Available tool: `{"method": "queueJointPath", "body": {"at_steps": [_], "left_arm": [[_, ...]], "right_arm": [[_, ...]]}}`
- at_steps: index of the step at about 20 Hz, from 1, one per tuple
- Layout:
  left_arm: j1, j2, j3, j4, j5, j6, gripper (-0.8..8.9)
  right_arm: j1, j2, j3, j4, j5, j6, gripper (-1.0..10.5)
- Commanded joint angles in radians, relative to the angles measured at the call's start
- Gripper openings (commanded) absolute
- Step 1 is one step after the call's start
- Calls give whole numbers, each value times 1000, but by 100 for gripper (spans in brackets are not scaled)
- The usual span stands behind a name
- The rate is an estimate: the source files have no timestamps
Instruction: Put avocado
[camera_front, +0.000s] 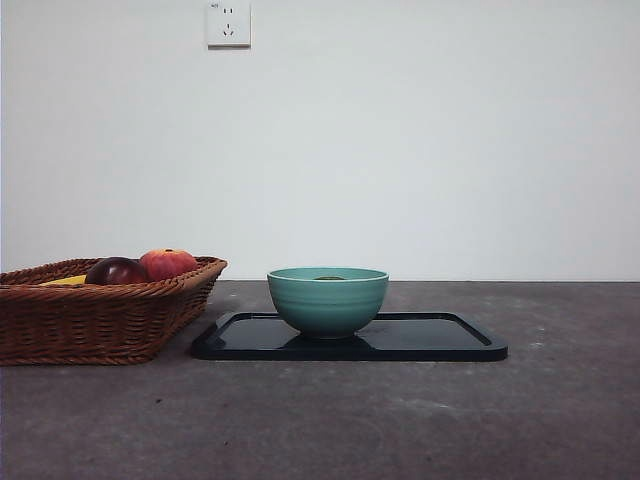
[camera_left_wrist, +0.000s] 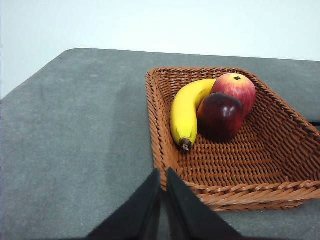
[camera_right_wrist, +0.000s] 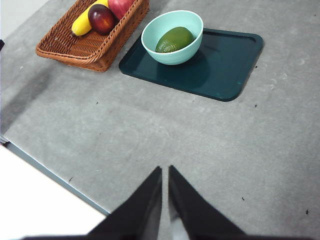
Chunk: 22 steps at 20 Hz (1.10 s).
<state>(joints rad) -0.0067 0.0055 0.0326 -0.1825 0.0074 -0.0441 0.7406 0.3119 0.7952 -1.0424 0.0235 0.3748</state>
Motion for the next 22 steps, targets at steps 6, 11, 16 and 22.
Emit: {"method": "queueJointPath", "body": {"at_steps": [6,11,16,22], "left_arm": [[2,-2,-21,-7,0,-1,19],[2,-2,-21,-7,0,-1,19],[2,-2,-21,-7,0,-1,19],[2,-2,-21,-7,0,-1,19]], "right_arm": [[-147,-41,-35,185,89,-98,17],[-391,-117,-322,716,50,-291,17],[-562,-182,-574,908,16,-401,18],[-665,-238,-706,928,2,-439,17]]}}
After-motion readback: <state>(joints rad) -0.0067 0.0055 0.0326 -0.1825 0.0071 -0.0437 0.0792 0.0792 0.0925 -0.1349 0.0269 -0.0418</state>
